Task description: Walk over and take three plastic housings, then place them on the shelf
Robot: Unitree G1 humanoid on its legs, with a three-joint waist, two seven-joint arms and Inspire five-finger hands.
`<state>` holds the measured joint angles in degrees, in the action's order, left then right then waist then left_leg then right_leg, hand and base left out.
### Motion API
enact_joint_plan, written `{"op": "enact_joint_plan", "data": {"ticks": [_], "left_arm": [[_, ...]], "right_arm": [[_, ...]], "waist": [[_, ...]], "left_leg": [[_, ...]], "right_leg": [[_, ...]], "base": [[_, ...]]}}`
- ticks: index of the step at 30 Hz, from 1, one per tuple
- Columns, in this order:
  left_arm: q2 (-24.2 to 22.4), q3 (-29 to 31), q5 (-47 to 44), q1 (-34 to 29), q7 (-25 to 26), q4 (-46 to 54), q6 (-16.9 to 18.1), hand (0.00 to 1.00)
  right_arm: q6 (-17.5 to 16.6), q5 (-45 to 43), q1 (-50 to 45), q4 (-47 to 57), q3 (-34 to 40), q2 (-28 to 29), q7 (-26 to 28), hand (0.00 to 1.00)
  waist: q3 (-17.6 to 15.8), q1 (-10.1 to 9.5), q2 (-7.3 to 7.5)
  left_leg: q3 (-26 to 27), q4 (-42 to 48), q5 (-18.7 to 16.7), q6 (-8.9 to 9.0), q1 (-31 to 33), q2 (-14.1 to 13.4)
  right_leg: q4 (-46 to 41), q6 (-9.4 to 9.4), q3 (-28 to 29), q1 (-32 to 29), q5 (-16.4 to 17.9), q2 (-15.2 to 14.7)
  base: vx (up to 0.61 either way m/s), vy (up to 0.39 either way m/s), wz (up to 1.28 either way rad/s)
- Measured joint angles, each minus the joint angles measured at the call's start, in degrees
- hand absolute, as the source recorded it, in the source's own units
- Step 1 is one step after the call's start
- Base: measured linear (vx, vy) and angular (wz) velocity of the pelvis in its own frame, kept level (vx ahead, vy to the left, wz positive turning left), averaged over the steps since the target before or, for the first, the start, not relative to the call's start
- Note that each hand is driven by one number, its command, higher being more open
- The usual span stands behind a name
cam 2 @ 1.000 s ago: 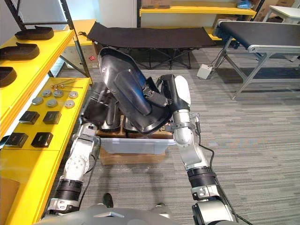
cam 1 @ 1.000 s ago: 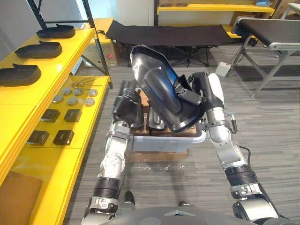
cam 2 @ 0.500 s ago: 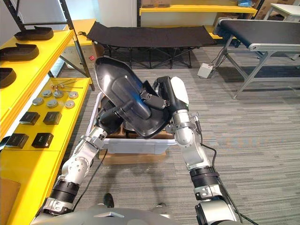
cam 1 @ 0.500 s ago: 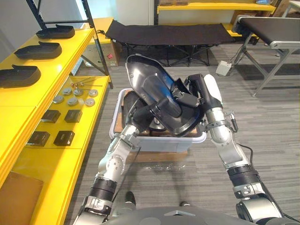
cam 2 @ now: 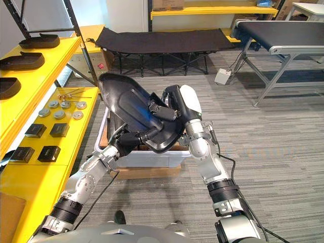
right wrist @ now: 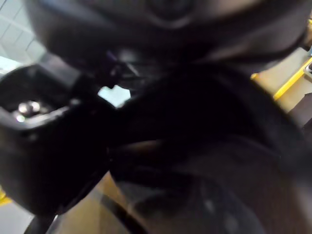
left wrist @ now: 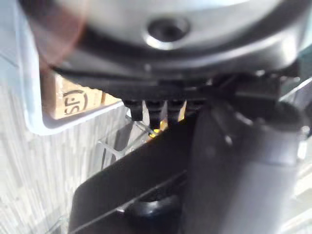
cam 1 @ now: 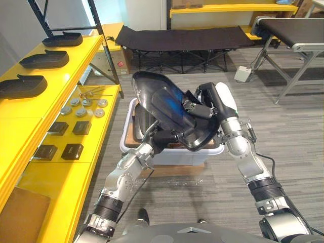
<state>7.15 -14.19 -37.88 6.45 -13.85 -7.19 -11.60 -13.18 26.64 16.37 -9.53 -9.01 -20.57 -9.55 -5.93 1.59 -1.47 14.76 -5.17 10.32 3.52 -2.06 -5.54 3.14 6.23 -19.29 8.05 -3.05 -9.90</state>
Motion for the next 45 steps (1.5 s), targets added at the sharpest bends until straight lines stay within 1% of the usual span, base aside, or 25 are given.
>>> {"op": "enact_joint_plan", "data": {"ticks": [3, 5, 6, 7, 9, 13, 16, 24, 25, 29, 31, 34, 35, 37, 38, 39, 40, 45], "left_arm": [[-0.5, -0.8, -0.8, -0.1, 4.7, 0.1, 0.2, 0.0], [-1.5, -0.7, -2.5, -0.3, 7.5, 0.3, 1.7, 0.0], [-1.9, -0.7, -2.5, -0.3, 8.5, 0.3, 1.8, 0.0], [-2.8, -0.6, -2.5, -0.3, 11.3, 0.3, 2.2, 0.0], [-4.0, -0.6, -2.5, -0.6, 13.4, 0.2, 3.9, 0.0], [-4.8, -0.6, -2.0, -0.7, 16.0, 0.2, 6.1, 0.0], [-5.0, -0.6, -2.0, -0.9, 17.4, 0.2, 6.6, 0.0], [-5.2, -0.6, -2.1, -2.1, 18.5, 0.2, 8.0, 0.0], [-5.2, -0.6, -2.1, -2.1, 18.4, 0.2, 8.2, 0.0], [-5.5, -0.6, -0.1, -2.3, 18.6, 0.2, 10.0, 0.0], [-6.4, -0.6, 2.2, -2.3, 18.9, 0.4, 10.5, 0.0], [-7.3, -0.5, 5.6, -2.2, 20.7, 1.1, 10.7, 0.0], [-7.6, 0.0, 6.3, -2.2, 21.4, 1.2, 11.6, 0.0], [-8.5, 2.0, 7.1, -2.1, 22.3, 3.3, 13.2, 0.0], [-8.5, 2.1, 7.2, -2.0, 22.4, 3.9, 13.9, 0.0], [-8.4, 2.1, 9.6, -1.9, 22.6, 5.2, 15.1, 0.0], [-8.4, 2.1, 11.7, -1.8, 22.6, 6.7, 16.1, 0.0], [-8.3, 1.7, 19.4, -1.7, 22.3, 9.7, 18.1, 0.0]], "right_arm": [[0.4, 0.0, 0.4, 0.0, -0.5, 0.0, -0.2, 0.0], [0.6, 0.0, 0.4, 0.0, -0.6, 0.3, -1.0, 0.0], [0.6, 0.0, 0.4, 0.0, -0.7, 0.4, -1.2, 0.0], [0.6, 0.0, 0.8, 0.0, -1.3, 0.9, -1.4, 0.0], [0.9, 0.0, 1.1, -0.1, -1.7, 2.1, -2.4, 0.0], [2.4, 0.1, 2.3, -1.2, -2.0, 3.8, -2.5, 0.0], [2.7, 0.1, 2.3, -2.1, -2.0, 5.2, -3.3, 0.0], [2.7, 0.0, 1.9, -3.3, -1.9, 7.1, -3.7, 0.0], [2.7, 0.0, 1.9, -3.3, -1.9, 7.3, -3.8, 1.0], [2.2, -0.6, 1.0, -3.0, -1.4, 9.4, -5.5, 1.0], [1.1, -2.6, -0.6, -2.9, -0.5, 10.8, -7.3, 1.0], [0.7, -6.0, -4.3, -0.6, 0.9, 12.0, -7.9, 1.0], [-0.1, -7.1, -6.1, 0.4, 1.0, 12.0, -8.0, 1.0], [-0.4, -7.9, -10.3, 1.4, 0.7, 12.0, -8.0, 1.0], [-0.4, -8.3, -11.2, 1.5, 0.7, 12.0, -8.0, 1.0], [-0.3, -9.8, -12.1, 1.5, 0.5, 12.1, -7.9, 1.0], [-0.4, -10.3, -12.3, 1.7, 0.6, 12.5, -7.9, 1.0], [-0.7, -11.3, -13.3, 8.7, 1.7, 12.6, -7.3, 1.0]], "waist": [[0.0, -0.11, 0.0], [0.0, -0.23, 0.0], [0.0, -0.28, 0.0], [0.0, -0.25, 0.0], [0.0, -0.4, 0.0], [0.0, -1.02, 0.01], [0.0, -1.42, 0.03], [-0.2, -1.43, 0.3], [-0.2, -1.42, 0.35], [-0.5, -1.43, 0.8], [-0.6, -1.55, 1.17], [-1.1, -2.18, 2.08], [-1.3, -2.21, 2.36], [-1.3, -2.18, 3.02], [-1.3, -2.22, 3.09], [-1.3, -2.36, 3.16], [-1.3, -2.43, 3.19], [-1.4, -2.62, 3.39]], "left_leg": [[-0.2, 0.0, 0.0, -0.01, 0.1, 0.0], [-0.4, 0.0, 0.1, 0.0, 0.4, 0.0], [-0.5, 0.0, 0.1, 0.01, 0.4, 0.0], [-0.6, 0.0, 0.4, 0.02, 0.5, 0.0], [-0.8, 0.0, 0.4, 0.04, 0.5, 0.0], [-0.8, 0.0, 0.5, 0.02, 0.5, 0.0], [-0.9, 0.0, 0.5, -0.03, 0.5, 0.0], [-0.9, 0.0, 0.4, 0.15, 0.6, 0.0], [-0.9, 0.0, 0.3, 0.26, 0.6, 0.0], [-1.4, 0.0, 0.2, 0.37, 1.1, 0.1], [-2.2, 0.0, 0.5, 0.07, 1.5, 0.2], [-3.2, 0.0, 0.9, -0.23, 1.5, 0.5], [-3.5, 0.0, 0.9, -0.24, 1.5, 0.6], [-4.0, 0.0, 0.9, -0.23, 1.5, 0.8], [-4.1, 0.0, 0.9, -0.19, 1.4, 0.9], [-4.1, 0.0, 0.4, 0.35, 1.4, 1.0], [-4.1, 0.0, 0.4, 0.34, 1.5, 1.0], [-4.1, 0.0, 0.4, 0.34, 1.7, 1.0]], "right_leg": [[0.0, 0.03, -0.2, 0.0, 0.0, 0.0], [0.0, 0.05, -0.4, -0.1, -0.1, 0.0], [0.0, 0.05, -0.5, -0.1, -0.1, 0.1], [0.0, 0.05, -0.6, -0.1, -0.1, 0.1], [0.0, 0.03, -0.7, 0.0, -0.1, 0.1], [-0.1, 0.03, -0.8, 0.0, -0.1, 0.1], [-0.1, 0.02, -0.9, 0.0, 0.0, 0.1], [-0.1, -0.27, -1.0, 0.0, 0.2, 0.1], [-0.1, -0.26, -1.0, 0.0, 0.2, 0.1], [-0.1, -0.31, -1.6, -0.1, 0.3, 0.1], [-0.1, -0.27, -2.5, -0.1, 0.2, 0.0], [-0.2, -0.01, -3.3, 0.5, 0.0, -0.1], [-0.2, 0.01, -3.6, 0.7, 0.1, -0.1], [-0.9, 0.11, -4.1, 0.8, 0.9, -0.4], [-1.3, 0.15, -4.2, 0.7, 1.0, -0.5], [-1.9, -0.04, -4.2, 0.5, 1.6, -0.7], [-2.2, -0.13, -4.1, 0.3, 1.7, -0.8], [-2.1, 0.05, -3.9, 0.0, 2.0, -0.8]], "base": [[0.0, 0.0, 0.02], [0.0, 0.0, 0.06], [0.0, 0.0, 0.05], [0.0, 0.0, 0.0], [0.0, 0.0, 0.04], [0.0, 0.0, 0.01], [0.0, 0.0, 0.0], [0.0, 0.0, 0.0], [0.0, 0.0, 0.0], [0.01, 0.001, 0.07], [0.02, -0.001, 0.2], [0.02, 0.001, 0.15], [0.02, 0.005, 0.16], [0.02, 0.01, 0.15], [0.01, 0.014, 0.07], [0.0, 0.0, 0.0], [0.0, 0.0, 0.0], [0.0, 0.0, 0.0]]}}
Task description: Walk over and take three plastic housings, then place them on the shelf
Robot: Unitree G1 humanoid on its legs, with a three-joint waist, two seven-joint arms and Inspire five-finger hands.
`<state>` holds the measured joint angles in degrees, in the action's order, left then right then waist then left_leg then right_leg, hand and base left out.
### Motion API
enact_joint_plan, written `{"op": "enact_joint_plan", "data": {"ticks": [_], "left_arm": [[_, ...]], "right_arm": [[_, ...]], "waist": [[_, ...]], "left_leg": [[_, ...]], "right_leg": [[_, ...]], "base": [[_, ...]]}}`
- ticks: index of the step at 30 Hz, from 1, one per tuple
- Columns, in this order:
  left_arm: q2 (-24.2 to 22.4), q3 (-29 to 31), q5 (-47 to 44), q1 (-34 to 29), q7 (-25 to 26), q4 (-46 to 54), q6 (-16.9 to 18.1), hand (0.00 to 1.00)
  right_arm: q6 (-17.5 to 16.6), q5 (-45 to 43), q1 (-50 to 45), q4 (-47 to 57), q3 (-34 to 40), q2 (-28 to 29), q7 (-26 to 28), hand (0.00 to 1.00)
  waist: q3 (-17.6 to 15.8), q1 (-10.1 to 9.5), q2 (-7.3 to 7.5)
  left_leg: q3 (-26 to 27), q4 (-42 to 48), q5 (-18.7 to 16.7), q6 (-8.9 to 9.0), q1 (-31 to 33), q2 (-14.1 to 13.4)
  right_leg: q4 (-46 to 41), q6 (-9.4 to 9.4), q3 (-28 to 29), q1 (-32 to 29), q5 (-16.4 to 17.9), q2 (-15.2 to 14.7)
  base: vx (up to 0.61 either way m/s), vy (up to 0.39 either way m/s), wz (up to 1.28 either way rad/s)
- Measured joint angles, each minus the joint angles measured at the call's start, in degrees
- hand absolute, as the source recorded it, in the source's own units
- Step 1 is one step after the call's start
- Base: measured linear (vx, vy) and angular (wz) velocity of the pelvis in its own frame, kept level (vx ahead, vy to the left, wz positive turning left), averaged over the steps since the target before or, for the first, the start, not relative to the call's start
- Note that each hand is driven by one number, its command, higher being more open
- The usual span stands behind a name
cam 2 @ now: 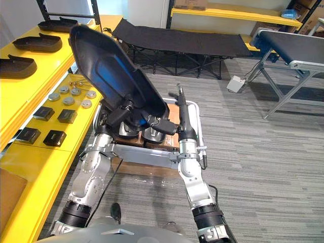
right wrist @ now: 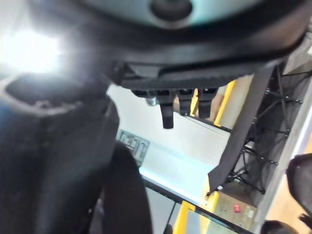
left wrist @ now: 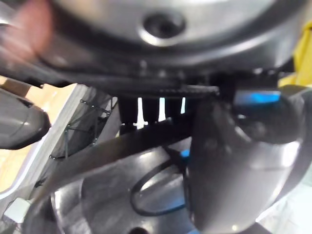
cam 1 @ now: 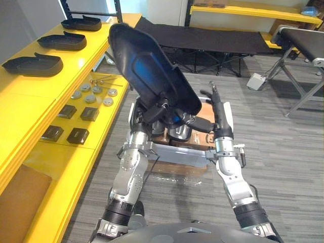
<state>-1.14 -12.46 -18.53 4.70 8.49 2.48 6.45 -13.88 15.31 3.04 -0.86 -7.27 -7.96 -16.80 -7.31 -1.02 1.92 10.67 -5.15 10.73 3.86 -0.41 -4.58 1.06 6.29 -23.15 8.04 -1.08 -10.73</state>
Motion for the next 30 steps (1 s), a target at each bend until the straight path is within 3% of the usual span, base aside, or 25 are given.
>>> {"op": "enact_joint_plan", "data": {"ticks": [5, 11, 14, 17, 22, 30], "left_arm": [[2.7, -0.7, 8.6, -0.4, -1.7, 0.4, 0.6, 0.0], [4.9, 0.8, 15.1, -5.8, -1.9, 3.8, 0.8, 0.0], [5.9, 3.5, 17.5, -7.9, -1.3, 4.4, 1.1, 0.0], [6.7, 7.9, 21.1, -9.2, 0.7, 4.9, 1.6, 0.0], [6.7, 14.7, 21.0, -13.4, 3.4, 7.5, 4.2, 0.0], [5.0, 24.4, 14.0, -20.2, 5.4, 14.0, 7.6, 0.0]], "right_arm": [[-1.1, 0.0, -0.1, 4.3, 1.7, -0.1, 0.1, 1.0], [-1.1, 0.0, -1.5, 6.1, 2.9, -0.4, 0.1, 1.0], [-1.1, -0.1, -2.9, 6.1, 3.9, -1.2, 0.1, 1.0], [-2.8, -3.8, -4.1, 6.3, 5.2, -1.4, 3.9, 1.0], [-5.8, -15.3, -7.0, 10.7, 4.4, -1.4, 12.3, 1.0], [-5.1, -18.0, -8.3, 9.5, 6.1, -1.4, 16.3, 1.0]], "waist": [[0.0, 0.25, 0.28], [0.0, 1.2, 0.29], [0.0, 1.29, 0.21], [0.1, 1.38, 0.11], [0.3, 1.26, -0.33], [0.9, 0.17, -1.37]], "left_leg": [[0.5, 0.0, -0.1, 0.02, 0.2, 0.0], [2.0, 0.0, -0.5, -0.02, 0.4, -0.1], [2.7, 0.0, -0.5, -0.12, 0.2, -0.2], [3.1, 0.1, -0.8, 0.01, 0.0, -0.2], [3.4, 0.0, -1.2, 0.15, -0.1, -0.2], [3.4, 0.0, -1.9, 0.4, 0.0, -0.1]], "right_leg": [[0.1, 0.0, 0.6, -0.5, 0.0, 0.0], [0.3, -0.02, 2.0, -1.4, -0.4, 0.0], [0.3, 0.26, 2.5, -1.6, -0.5, 0.0], [0.4, 0.26, 3.0, -1.7, -0.5, 0.0], [0.7, 0.26, 3.2, -1.7, -0.5, -0.1], [1.2, -0.17, 2.9, -1.5, -0.2, -0.1]], "base": [[0.01, -0.002, -0.05], [0.05, -0.005, -0.12], [0.04, -0.01, -0.13], [0.03, -0.003, -0.07], [0.01, 0.001, -0.02], [0.0, 0.002, 0.01]]}}
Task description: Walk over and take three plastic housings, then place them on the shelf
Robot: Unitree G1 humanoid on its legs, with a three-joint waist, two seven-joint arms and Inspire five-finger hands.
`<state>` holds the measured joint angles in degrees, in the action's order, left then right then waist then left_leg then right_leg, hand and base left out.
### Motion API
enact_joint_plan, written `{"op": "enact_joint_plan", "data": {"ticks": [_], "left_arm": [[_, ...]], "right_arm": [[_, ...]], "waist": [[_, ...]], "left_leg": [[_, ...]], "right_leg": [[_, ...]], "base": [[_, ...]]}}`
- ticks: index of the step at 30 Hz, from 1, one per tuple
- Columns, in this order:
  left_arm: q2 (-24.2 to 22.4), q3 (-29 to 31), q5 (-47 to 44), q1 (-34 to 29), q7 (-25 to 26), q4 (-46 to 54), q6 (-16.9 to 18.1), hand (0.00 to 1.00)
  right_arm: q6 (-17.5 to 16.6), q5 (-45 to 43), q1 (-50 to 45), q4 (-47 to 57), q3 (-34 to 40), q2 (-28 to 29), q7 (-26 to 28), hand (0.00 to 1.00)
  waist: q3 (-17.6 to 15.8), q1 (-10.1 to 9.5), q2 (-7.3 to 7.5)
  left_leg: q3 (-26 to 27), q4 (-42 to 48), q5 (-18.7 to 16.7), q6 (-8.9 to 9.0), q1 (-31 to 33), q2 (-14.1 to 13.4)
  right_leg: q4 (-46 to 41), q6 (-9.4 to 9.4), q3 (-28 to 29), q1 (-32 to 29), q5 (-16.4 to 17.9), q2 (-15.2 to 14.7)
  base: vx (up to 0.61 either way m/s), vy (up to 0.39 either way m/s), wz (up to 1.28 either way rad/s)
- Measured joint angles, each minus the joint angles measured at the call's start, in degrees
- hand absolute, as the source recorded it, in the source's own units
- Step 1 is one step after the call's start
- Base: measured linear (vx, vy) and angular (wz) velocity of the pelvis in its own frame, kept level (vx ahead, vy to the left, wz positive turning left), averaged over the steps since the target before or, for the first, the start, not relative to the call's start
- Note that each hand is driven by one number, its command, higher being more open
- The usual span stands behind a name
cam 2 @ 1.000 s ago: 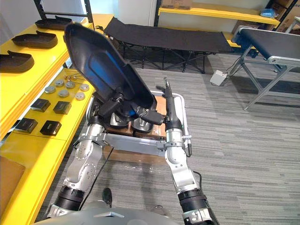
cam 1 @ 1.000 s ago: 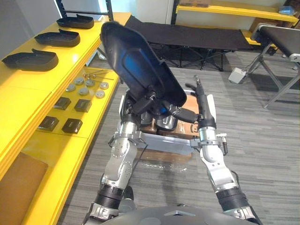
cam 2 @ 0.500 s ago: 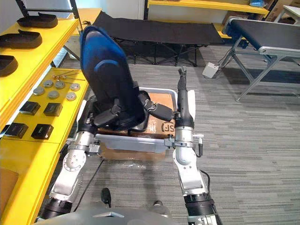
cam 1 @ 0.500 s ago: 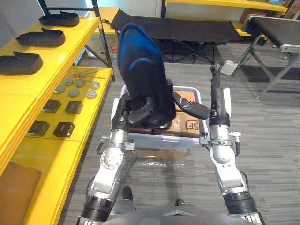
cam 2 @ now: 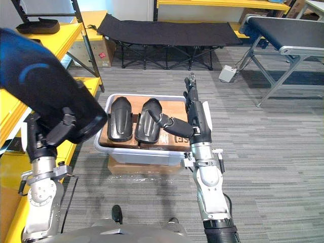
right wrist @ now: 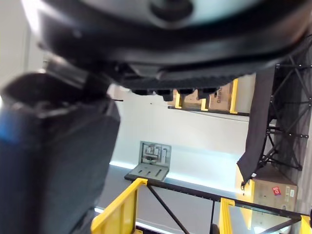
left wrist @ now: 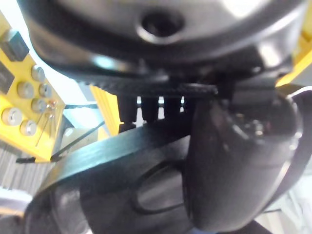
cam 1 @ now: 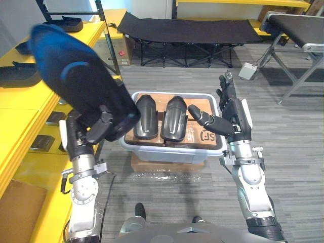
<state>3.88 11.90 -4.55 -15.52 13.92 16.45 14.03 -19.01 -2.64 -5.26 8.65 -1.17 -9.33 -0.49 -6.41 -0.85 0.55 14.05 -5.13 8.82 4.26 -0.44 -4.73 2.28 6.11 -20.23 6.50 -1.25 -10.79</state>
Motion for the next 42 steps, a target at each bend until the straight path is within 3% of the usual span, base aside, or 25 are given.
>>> {"op": "enact_joint_plan", "data": {"ticks": [3, 9, 10, 13, 16, 21, 22, 23, 24, 25, 28, 31, 35, 37, 38, 39, 40, 41, 42], "left_arm": [[-1.4, 2.7, -0.4, -2.4, -1.0, 2.8, 0.1, 0.0], [-5.1, 6.5, -3.9, -10.2, -4.3, 8.1, 0.1, 0.0], [-6.2, 7.2, -4.9, -11.5, -5.0, 9.0, 0.1, 0.0], [-6.5, 7.8, -7.9, -13.1, -7.3, 10.6, 0.2, 0.0], [-6.4, 7.9, -8.8, -13.3, -11.2, 11.0, 1.0, 0.0], [-7.1, 8.4, -8.8, -14.4, -12.7, 11.2, 2.2, 0.0], [-7.0, 8.4, -8.8, -14.4, -12.7, 11.3, 2.4, 0.0], [-6.8, 8.4, -9.0, -14.3, -12.9, 11.3, 2.8, 0.0], [-6.8, 8.5, -9.1, -14.4, -13.6, 11.4, 3.5, 0.0], [-6.9, 8.6, -9.1, -14.6, -14.1, 11.9, 3.7, 0.0], [-5.8, 7.9, -9.0, -13.0, -16.2, 12.5, 3.7, 0.0], [-4.5, 7.1, -9.1, -11.9, -17.0, 12.5, 3.7, 0.0], [-4.6, 4.8, -9.1, -12.4, -16.2, 12.2, 3.7, 0.0], [-4.6, 2.9, -9.0, -13.1, -17.2, 11.6, 3.7, 0.0], [-4.4, 2.3, -8.9, -13.4, -17.5, 11.2, 3.7, 0.0], [-3.8, 0.9, -8.5, -13.5, -18.3, 9.6, 3.7, 0.0], [-3.4, 0.4, -8.4, -13.6, -18.7, 8.8, 3.7, 0.0], [-3.2, 0.3, -8.2, -14.0, -19.6, 7.7, 3.6, 0.0], [-3.1, 0.3, -8.2, -14.5, -19.8, 7.5, 3.6, 0.0]], "right_arm": [[1.4, 0.0, 0.0, -2.2, 0.6, 0.0, -1.3, 1.0], [4.6, 0.1, 1.9, -8.7, -1.3, 0.2, -3.7, 1.0], [5.3, 0.1, 2.3, -9.2, -1.9, 0.3, -3.8, 1.0], [5.9, 0.1, 2.6, -9.3, -3.0, 0.7, -3.8, 1.0], [6.6, 0.1, 2.9, -9.3, -2.7, 0.6, -4.2, 1.0], [7.4, 0.0, 4.2, -10.5, -5.4, 3.0, -3.8, 1.0], [7.4, 0.0, 4.3, -10.6, -6.1, 3.1, -3.8, 1.0], [7.4, 0.1, 4.3, -11.1, -7.1, 3.7, -3.8, 1.0], [7.4, 0.0, 4.3, -11.5, -8.1, 4.4, -3.8, 1.0], [7.3, 0.0, 4.3, -11.6, -8.6, 4.6, -4.0, 1.0], [7.3, 0.0, 4.3, -12.5, -8.9, 5.1, -5.2, 1.0], [7.3, 0.0, 4.7, -12.6, -8.8, 4.9, -4.8, 1.0], [7.2, -0.5, 5.5, -12.3, -9.0, 4.1, -1.4, 1.0], [7.2, -0.2, 5.2, -12.2, -9.0, 2.8, 0.4, 1.0], [7.2, 0.0, 4.8, -12.1, -8.9, 2.4, 0.6, 1.0], [7.2, -0.1, 3.4, -11.7, -8.1, 2.0, 1.0, 1.0], [7.2, -0.2, 2.8, -11.7, -7.6, 2.0, 1.3, 1.0], [6.8, -0.4, 1.5, -11.5, -6.2, 2.0, 2.0, 1.0], [6.7, -0.4, 0.1, -10.4, -5.5, 1.9, 2.5, 1.0]], "waist": [[0.2, -0.86, -0.2], [1.2, -4.46, -1.25], [1.3, -5.72, -1.49], [1.6, -6.82, -1.68], [1.5, -6.17, -2.1], [0.7, -8.42, -3.47], [0.6, -8.41, -3.58], [0.5, -8.34, -2.25], [0.4, -8.67, -2.16], [0.6, -8.64, -2.97], [0.4, -7.86, -2.67], [-0.1, -7.24, -2.08], [-1.2, -7.21, -3.92], [-2.3, -6.61, -5.71], [-2.4, -6.5, -6.05], [-2.7, -5.72, -6.21], [-3.2, -5.21, -5.15], [-3.4, -5.2, -5.29], [-3.4, -5.33, -6.68]], "left_leg": [[-1.7, 0.0, 0.0, -0.02, 0.2, 0.3], [-7.2, 0.0, 1.1, -0.53, 1.7, 1.0], [-8.9, 0.2, 1.6, -0.48, 2.2, 1.2], [-11.7, 0.0, 2.2, -0.47, 4.5, 1.5], [-6.2, 0.2, 1.6, -2.3, 6.5, 0.7], [-6.3, 0.0, 2.8, -2.72, 6.1, 2.7], [-6.1, 0.0, 2.1, -2.36, 6.3, 2.8], [-4.7, 0.4, 0.3, -1.99, 6.8, 3.0], [-4.4, 3.6, 0.5, -3.53, 7.4, 3.1], [-5.3, 4.5, 1.0, -4.05, 7.3, 2.7], [-8.5, 2.1, 2.8, -4.85, 7.3, 4.9], [-10.8, 0.3, 4.0, -4.54, 6.9, 6.1], [-12.8, 0.3, 4.5, -3.83, 7.8, 4.5], [-12.0, 0.3, 4.3, -3.42, 8.1, 3.2], [-11.3, 0.3, 3.7, -2.99, 8.0, 3.0], [-9.2, 1.4, -0.1, -1.97, 8.5, 2.9], [-7.2, 2.5, -1.8, -2.33, 9.1, 2.9], [-3.3, 4.5, -2.7, -4.21, 9.7, 2.1], [-1.8, 7.7, -2.7, -4.29, 9.5, 1.7]], "right_leg": [[0.0, 0.06, -1.9, 1.0, 0.4, 0.0], [0.1, 0.53, -7.6, 3.0, 1.0, 0.2], [0.1, 0.55, -9.5, 3.7, 1.0, 0.3], [-0.6, 0.85, -15.4, 5.4, 1.9, 0.7], [-1.8, 1.05, -21.8, 6.8, 2.3, 0.9], [-5.2, 2.48, -24.3, 8.6, 6.7, -1.2], [-5.1, 2.47, -24.7, 8.6, 6.7, -1.4], [-4.4, 2.43, -25.2, 8.4, 6.8, -2.5], [-4.4, 2.45, -25.0, 8.2, 6.7, -3.2], [-5.4, 2.49, -24.9, 8.0, 6.7, -3.0], [-10.1, -0.19, -17.7, 6.1, 8.4, -4.2], [-10.2, 0.71, -15.4, 6.5, 10.2, -4.0], [-10.2, 1.25, -15.3, 6.9, 10.8, -1.4], [-11.1, 1.72, -16.5, 7.5, 11.6, 0.3], [-11.3, 1.69, -17.3, 7.8, 12.0, 0.5], [-11.1, 1.29, -19.2, 8.3, 12.4, 0.4], [-11.0, 0.9, -20.2, 8.5, 12.6, -0.6], [-11.4, 0.94, -21.3, 8.7, 13.2, -1.1], [-12.0, 1.21, -22.2, 9.2, 13.7, -0.7]], "base": [[0.02, -0.009, 0.3], [0.02, -0.024, 0.48], [0.01, -0.028, 0.63], [-0.02, -0.033, 0.92], [-0.07, 0.038, 1.39], [-0.1, 0.09, 0.53], [-0.13, 0.124, 0.33], [-0.08, 0.097, 0.29], [-0.04, 0.093, 0.25], [0.02, 0.053, 0.33], [0.01, 0.087, 0.49], [-0.04, 0.046, 0.57], [-0.11, -0.068, 0.24], [-0.16, -0.076, 0.4], [-0.15, -0.051, 0.66], [-0.12, -0.037, 0.7], [-0.13, -0.013, 0.76], [-0.07, -0.005, 0.52], [-0.04, -0.001, 0.45]]}}
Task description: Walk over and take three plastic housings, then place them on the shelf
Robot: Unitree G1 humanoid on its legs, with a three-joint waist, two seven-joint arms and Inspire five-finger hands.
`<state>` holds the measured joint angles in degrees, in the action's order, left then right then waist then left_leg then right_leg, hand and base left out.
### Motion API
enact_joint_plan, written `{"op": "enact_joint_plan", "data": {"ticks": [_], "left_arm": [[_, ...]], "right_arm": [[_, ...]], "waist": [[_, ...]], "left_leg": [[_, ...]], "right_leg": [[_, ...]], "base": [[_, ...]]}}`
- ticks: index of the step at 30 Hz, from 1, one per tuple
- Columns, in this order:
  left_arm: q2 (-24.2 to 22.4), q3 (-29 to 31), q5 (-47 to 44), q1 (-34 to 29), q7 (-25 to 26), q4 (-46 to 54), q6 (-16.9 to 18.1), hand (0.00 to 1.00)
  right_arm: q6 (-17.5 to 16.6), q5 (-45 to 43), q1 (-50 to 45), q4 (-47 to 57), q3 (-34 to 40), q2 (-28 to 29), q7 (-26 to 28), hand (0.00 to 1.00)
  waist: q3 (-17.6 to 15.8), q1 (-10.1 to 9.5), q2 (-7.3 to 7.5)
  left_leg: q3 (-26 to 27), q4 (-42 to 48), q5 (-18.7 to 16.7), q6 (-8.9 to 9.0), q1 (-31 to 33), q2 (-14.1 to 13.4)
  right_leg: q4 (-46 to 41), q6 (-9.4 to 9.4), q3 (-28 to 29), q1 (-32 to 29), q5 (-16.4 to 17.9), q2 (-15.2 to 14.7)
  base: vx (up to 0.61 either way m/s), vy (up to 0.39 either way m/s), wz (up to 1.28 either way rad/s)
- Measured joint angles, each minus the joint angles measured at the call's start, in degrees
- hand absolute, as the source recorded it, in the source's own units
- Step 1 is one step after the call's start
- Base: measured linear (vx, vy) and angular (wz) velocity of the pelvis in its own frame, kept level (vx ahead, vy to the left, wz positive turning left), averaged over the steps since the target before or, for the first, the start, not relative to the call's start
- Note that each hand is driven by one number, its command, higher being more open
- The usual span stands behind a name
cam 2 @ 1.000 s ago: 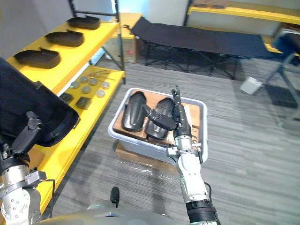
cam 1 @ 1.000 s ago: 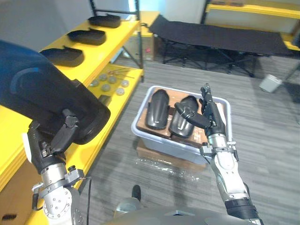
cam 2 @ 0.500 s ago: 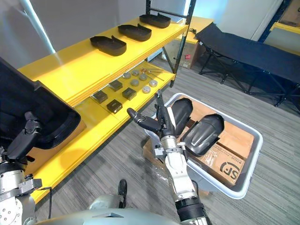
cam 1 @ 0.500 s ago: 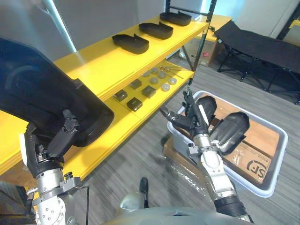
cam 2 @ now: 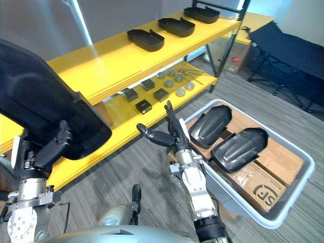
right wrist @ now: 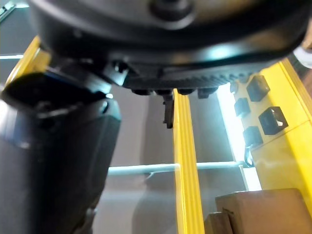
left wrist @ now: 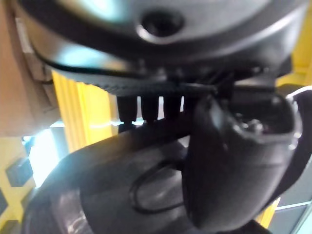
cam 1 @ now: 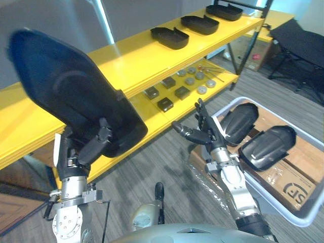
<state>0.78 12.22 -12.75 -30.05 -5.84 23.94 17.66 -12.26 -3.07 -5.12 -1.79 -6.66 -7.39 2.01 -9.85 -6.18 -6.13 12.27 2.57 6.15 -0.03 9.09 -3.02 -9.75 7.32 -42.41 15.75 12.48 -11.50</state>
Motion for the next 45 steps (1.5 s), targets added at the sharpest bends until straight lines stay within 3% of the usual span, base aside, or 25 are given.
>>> {"op": "enact_joint_plan", "data": {"ticks": [4, 7, 11, 14, 16, 17, 18, 19, 21, 23, 24, 25, 26, 28, 30, 32, 33, 34, 37, 39, 40, 42, 43, 44, 45], "left_arm": [[0.1, 0.1, -0.4, -1.2, -0.1, -0.1, 0.0, 0.0], [0.3, 0.2, -0.3, -1.9, 0.3, -0.2, 0.0, 0.0], [0.3, 1.0, -0.3, -1.2, 0.3, -0.2, 0.0, 0.0], [0.3, 2.9, -0.5, -1.0, -0.8, -0.2, 0.0, 0.0], [0.3, 3.8, -0.7, 0.2, -2.1, -0.2, 0.0, 0.0], [0.3, 4.2, -0.7, 1.0, -2.6, -0.2, 0.0, 0.0], [0.4, 4.7, -0.7, 1.7, -2.6, -0.1, 0.0, 0.0], [1.1, 5.0, -0.7, 1.9, -1.9, -0.1, 0.0, 0.0], [2.0, 4.9, -0.6, 2.7, -0.4, -0.2, -0.2, 0.0], [2.7, 4.9, -0.7, 3.9, 0.7, -0.2, -0.2, 0.0], [3.5, 4.9, -0.8, 6.2, 1.0, -0.7, -0.2, 0.0], [4.2, 4.7, -0.9, 7.9, 1.0, -1.2, -0.2, 0.0], [5.8, 3.7, -0.8, 11.6, 1.5, -3.0, -0.3, 0.0], [6.1, 3.0, -0.7, 12.7, 2.3, -4.4, -0.5, 0.0], [5.9, 2.8, -0.7, 11.2, 3.3, -4.5, -0.5, 0.0], [5.5, 3.2, -0.7, 9.9, 3.3, -4.5, -0.6, 0.0], [4.4, 3.3, -0.8, 9.5, 3.1, -4.7, -0.6, 0.0], [3.3, 3.3, -0.8, 9.2, 2.8, -4.7, -0.6, 0.0], [2.7, 3.3, -0.3, 9.2, 2.7, -4.7, -0.7, 0.0], [2.3, 3.4, -0.4, 9.3, 2.7, -4.7, -0.6, 0.0], [1.8, 3.4, -0.5, 9.3, 2.2, -4.7, -0.5, 0.0], [1.7, 3.4, -0.3, 9.3, 1.6, -4.7, -0.3, 0.0], [1.6, 3.3, 0.1, 9.5, 1.5, -4.7, -0.2, 0.0], [1.4, 3.2, 0.2, 9.5, 1.5, -4.7, -0.2, 0.0], [1.0, 3.2, 0.4, 9.3, 1.6, -4.5, -0.2, 0.0]], "right_arm": [[-2.2, 0.1, -1.9, 0.4, 1.6, -0.8, 0.6, 1.0], [-4.7, -0.3, 0.1, 0.0, 1.6, -0.8, 0.8, 1.0], [-6.1, -0.5, 4.1, -0.5, 1.5, -0.4, -0.5, 1.0], [-7.2, -0.1, 4.2, -0.7, 1.8, 0.8, -2.0, 1.0], [-7.3, -0.1, 3.0, -0.7, 2.8, 0.9, -2.6, 1.0], [-7.3, -0.2, 2.4, -0.7, 3.3, 1.1, -2.5, 1.0], [-7.3, -0.2, 1.7, -0.7, 3.9, 1.5, -2.2, 1.0], [-7.4, -0.2, 1.1, -0.7, 4.4, 2.3, -1.9, 1.0], [-7.6, -0.2, 0.2, -0.6, 5.3, 3.3, -1.2, 1.0], [-7.8, -0.2, -0.9, 0.2, 6.6, 3.3, 0.2, 1.0], [-7.8, -0.3, -1.6, 1.6, 8.4, 3.3, 1.3, 1.0], [-7.8, -0.6, -2.1, 2.6, 9.5, 3.2, 1.7, 1.0], [-7.8, -2.7, -3.1, 4.8, 12.2, 3.1, 2.8, 1.0], [-8.0, -5.6, -3.0, 5.1, 14.0, 3.0, 4.0, 1.0], [-8.0, -8.8, -3.1, 5.1, 15.0, 2.8, 5.2, 1.0], [-8.2, -9.4, -2.7, 5.5, 15.0, 2.1, 6.1, 1.0], [-8.2, -11.8, -2.0, 5.6, 14.9, 0.7, 6.9, 1.0], [-8.1, -13.3, -1.1, 5.6, 14.9, -0.4, 7.7, 1.0], [-8.1, -15.0, 1.9, 5.6, 14.9, -1.6, 8.1, 1.0], [-8.1, -15.4, 3.0, 5.6, 14.9, -1.9, 8.5, 1.0], [-8.2, -15.3, 4.0, 5.6, 14.9, -1.8, 8.5, 1.0], [-8.4, -15.3, 4.6, 5.6, 15.1, -1.8, 8.4, 1.0], [-8.4, -15.2, 4.7, 5.6, 15.0, -1.7, 8.0, 1.0], [-8.4, -15.2, 4.7, 5.6, 15.0, -1.8, 7.8, 1.0], [-8.4, -15.2, 4.7, 5.6, 15.0, -1.9, 7.1, 1.0]], "waist": [[0.0, -0.23, -0.2], [-1.3, -1.52, 1.69], [-2.2, -1.95, 2.92], [-2.6, -2.66, 3.58], [-2.6, -2.29, 3.52], [-2.7, -1.97, 3.73], [-3.1, -1.49, 4.36], [-3.3, -0.72, 4.66], [-3.6, 0.81, 4.33], [-4.0, 1.83, 3.76], [-4.1, 2.6, 3.33], [-4.2, 3.31, 3.28], [-4.1, 4.98, 3.45], [-4.1, 6.34, 3.92], [-3.6, 6.3, 5.29], [-2.5, 5.95, 6.11], [-2.3, 5.43, 5.35], [-1.8, 4.48, 4.38], [-1.5, 3.37, 3.8], [-1.7, 3.15, 4.1], [-1.7, 3.17, 4.09], [-1.6, 3.3, 3.76], [-1.8, 3.44, 3.07], [-1.7, 3.48, 2.49], [-1.2, 3.19, 1.27]], "left_leg": [[0.2, -0.7, 3.0, -1.66, 0.1, 0.8], [0.9, 1.7, 3.6, -2.11, 1.0, 1.9], [0.5, 10.2, -1.5, -2.6, 4.4, 2.4], [0.0, 16.2, -7.7, -2.65, 5.5, 2.9], [-1.3, 15.3, -8.3, -2.95, 5.0, 4.1], [-1.7, 13.2, -8.1, -2.78, 4.0, 4.8], [-1.8, 9.5, -8.1, -2.68, 1.5, 6.0], [-3.1, 5.7, -8.1, -2.69, -1.3, 6.9], [-4.9, 3.5, -7.9, -2.94, -4.0, 6.7], [-8.1, 3.3, -7.1, -3.91, -6.1, 6.7], [-11.1, 3.2, -6.6, -3.83, -6.3, 6.7], [-12.3, 3.1, -6.6, -3.82, -6.2, 6.7], [-15.2, 2.4, -6.6, -3.79, -6.2, 7.4], [-16.1, 1.6, -6.4, -3.51, -7.6, 8.0], [-17.7, 1.1, -7.2, -3.07, -9.8, 9.4], [-19.1, 1.6, -8.5, -2.18, -9.7, 9.8], [-18.0, 2.9, -9.6, -1.41, -9.3, 8.2], [-16.8, 4.6, -10.2, -0.27, -8.2, 6.1], [-14.3, 9.4, -11.7, 1.45, -7.7, 3.8], [-12.7, 15.6, -12.7, 2.46, -6.6, 3.7], [-9.5, 20.4, -15.8, 1.23, -3.8, 2.1], [-7.4, 20.9, -16.2, 1.83, -1.4, -1.5], [-7.4, 19.6, -15.0, 3.29, -0.1, -4.6], [-7.8, 17.4, -13.6, 3.84, -0.1, -5.5], [-9.5, 12.3, -7.1, 5.13, -1.6, -6.9]], "right_leg": [[-3.5, 1.01, -1.3, -0.3, 2.3, -1.5], [-7.6, 1.87, -0.2, -1.7, 3.6, -4.4], [-8.1, 1.99, 1.9, -1.0, 3.6, -5.4], [-9.3, 1.69, 2.1, 0.8, 3.4, -6.7], [-16.3, -1.92, 4.0, -1.7, 1.2, -8.7], [-21.7, -5.04, 5.7, -4.1, -0.8, -10.3], [-29.7, -9.08, 10.2, -8.4, -5.6, -12.6], [-36.9, -7.91, 16.8, -12.8, -9.9, -13.2], [-41.5, -6.51, 20.7, -17.2, -5.2, -11.3], [-38.9, -6.55, 22.1, -20.4, -0.5, -7.5], [-32.7, -6.37, 24.5, -22.6, 1.0, -3.6], [-29.0, -6.16, 25.8, -23.7, 0.9, -1.8], [-21.9, -4.58, 29.3, -25.9, -0.1, 0.4], [-17.5, -2.83, 31.7, -26.8, -1.5, 0.7], [-12.7, -3.32, 31.0, -25.0, -2.0, -0.4], [-5.7, -3.78, 29.2, -21.6, -6.5, 0.0], [-3.0, -3.77, 26.7, -19.9, -9.7, 0.8], [-0.9, -4.43, 25.1, -18.5, -10.4, 2.4], [1.6, -4.91, 23.6, -14.1, -10.3, 4.7], [3.5, -5.09, 23.7, -10.9, -10.3, 4.6], [5.0, -5.64, 23.6, -8.2, -10.2, 4.0], [5.3, -6.01, 23.6, -7.3, -9.8, 3.5], [5.9, -5.66, 24.0, -6.4, -9.7, 2.8], [5.8, -5.27, 24.2, -6.5, -9.6, 2.6], [5.7, -3.15, 25.7, -6.6, -8.8, 2.2]], "base": [[0.02, 0.001, 0.25], [0.07, 0.005, -0.03], [0.11, 0.057, 0.14], [0.11, 0.113, 0.15], [0.1, 0.137, 0.39], [0.11, 0.165, 0.46], [0.17, 0.195, 0.46], [0.17, 0.141, 0.41], [0.19, 0.088, 0.4], [0.17, 0.05, 0.36], [0.14, -0.006, 0.55], [0.18, -0.048, 1.18], [0.16, -0.079, 1.19], [0.18, -0.14, 1.0], [0.22, -0.221, 0.71], [0.3, -0.311, 0.7], [0.34, -0.3, 0.59], [0.27, -0.221, 0.52], [0.24, -0.161, 0.45], [0.2, -0.052, 0.32], [0.17, -0.009, 0.31], [0.14, 0.069, 0.19], [0.15, 0.197, 0.02], [0.14, 0.301, -0.26], [0.11, 0.315, -0.45]]}}
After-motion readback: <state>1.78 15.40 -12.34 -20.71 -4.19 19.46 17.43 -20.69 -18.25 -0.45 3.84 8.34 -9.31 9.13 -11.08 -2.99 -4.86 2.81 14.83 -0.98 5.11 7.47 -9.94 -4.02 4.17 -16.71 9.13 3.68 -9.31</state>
